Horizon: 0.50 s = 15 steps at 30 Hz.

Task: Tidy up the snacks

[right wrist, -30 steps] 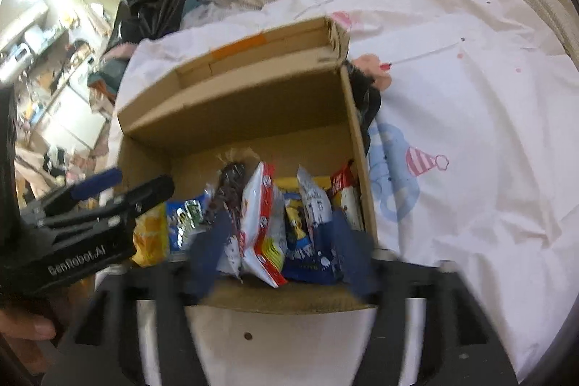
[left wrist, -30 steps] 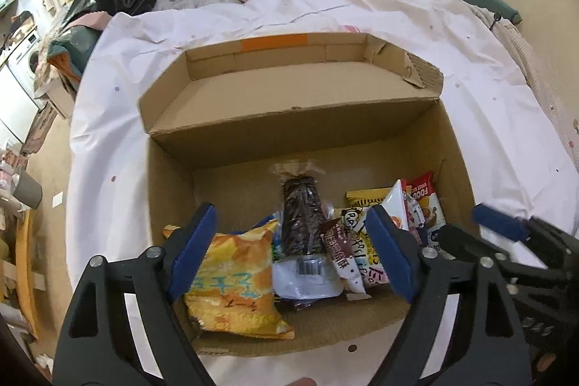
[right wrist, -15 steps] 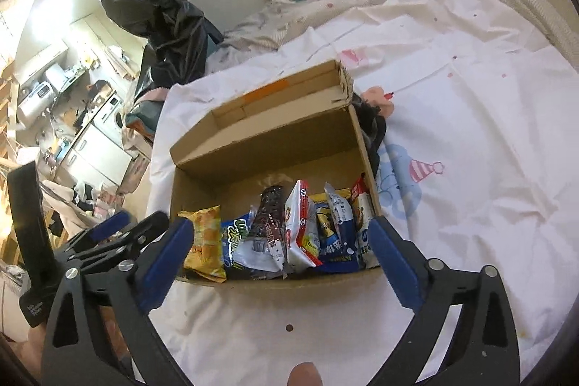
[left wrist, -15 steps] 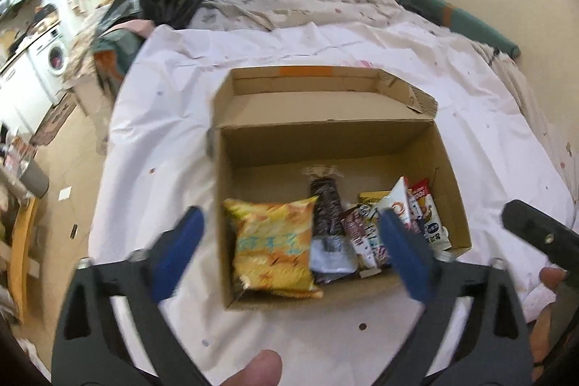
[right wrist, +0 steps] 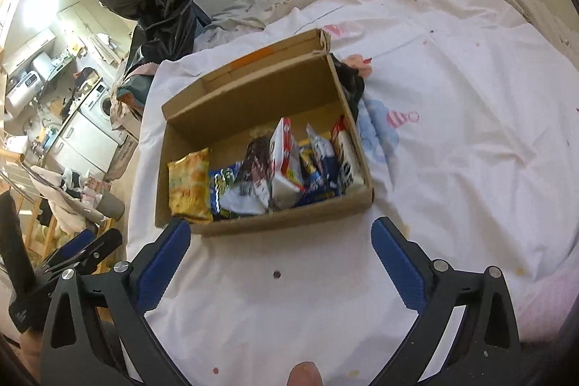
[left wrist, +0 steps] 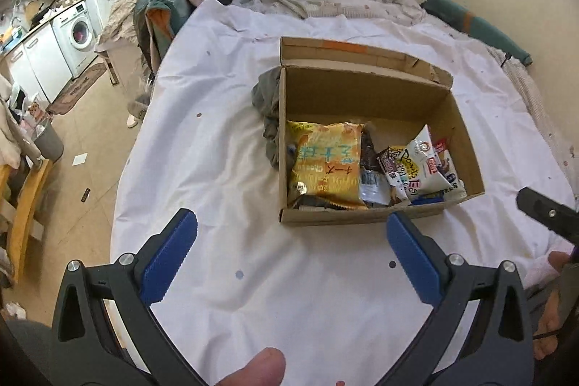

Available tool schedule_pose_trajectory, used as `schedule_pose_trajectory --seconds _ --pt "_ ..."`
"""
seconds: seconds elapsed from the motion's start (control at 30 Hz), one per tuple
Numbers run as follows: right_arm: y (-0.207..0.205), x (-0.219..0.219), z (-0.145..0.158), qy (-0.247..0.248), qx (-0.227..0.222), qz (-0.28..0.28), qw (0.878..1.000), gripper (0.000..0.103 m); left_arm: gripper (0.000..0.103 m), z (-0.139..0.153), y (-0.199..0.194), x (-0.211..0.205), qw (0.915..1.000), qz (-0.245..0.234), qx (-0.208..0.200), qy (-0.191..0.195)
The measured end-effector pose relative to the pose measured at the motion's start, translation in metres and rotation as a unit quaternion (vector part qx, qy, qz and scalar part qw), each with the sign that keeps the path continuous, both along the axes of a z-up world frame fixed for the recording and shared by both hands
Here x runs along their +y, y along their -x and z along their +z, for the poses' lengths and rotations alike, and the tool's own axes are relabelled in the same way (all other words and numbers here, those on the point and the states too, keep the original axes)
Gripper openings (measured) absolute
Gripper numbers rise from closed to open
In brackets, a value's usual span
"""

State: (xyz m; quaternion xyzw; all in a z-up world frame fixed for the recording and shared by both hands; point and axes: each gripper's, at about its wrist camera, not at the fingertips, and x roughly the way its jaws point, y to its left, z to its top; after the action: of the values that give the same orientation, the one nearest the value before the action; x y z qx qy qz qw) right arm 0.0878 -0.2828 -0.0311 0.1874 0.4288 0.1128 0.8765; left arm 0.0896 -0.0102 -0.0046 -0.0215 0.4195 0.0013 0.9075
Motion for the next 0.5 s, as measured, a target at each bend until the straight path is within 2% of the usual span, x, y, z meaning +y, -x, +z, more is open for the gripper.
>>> schedule_pose_trajectory --seconds 0.13,0.23,0.33,0.43,0.5 --pt "0.006 0.011 -0.004 0.018 -0.006 0.007 1.0 0.103 0.103 -0.001 0.016 0.0 0.9988 0.004 -0.045 -0.016" --pt "0.006 0.02 -0.006 0.042 -0.015 0.008 0.999 0.103 0.103 -0.01 0.018 0.003 0.9991 0.018 -0.039 -0.004" --pt "0.008 0.029 -0.003 0.077 -0.053 0.009 0.996 0.103 0.103 -0.015 0.014 0.006 0.9989 0.029 -0.031 0.019" --pt "0.009 0.039 0.0 0.114 -0.086 0.013 0.99 0.103 0.103 -0.012 0.014 0.0 0.9981 0.029 -0.053 -0.006" --pt "0.009 0.042 0.004 0.119 -0.103 0.013 0.987 0.103 0.103 -0.01 0.015 -0.003 0.9977 0.023 -0.063 -0.004"
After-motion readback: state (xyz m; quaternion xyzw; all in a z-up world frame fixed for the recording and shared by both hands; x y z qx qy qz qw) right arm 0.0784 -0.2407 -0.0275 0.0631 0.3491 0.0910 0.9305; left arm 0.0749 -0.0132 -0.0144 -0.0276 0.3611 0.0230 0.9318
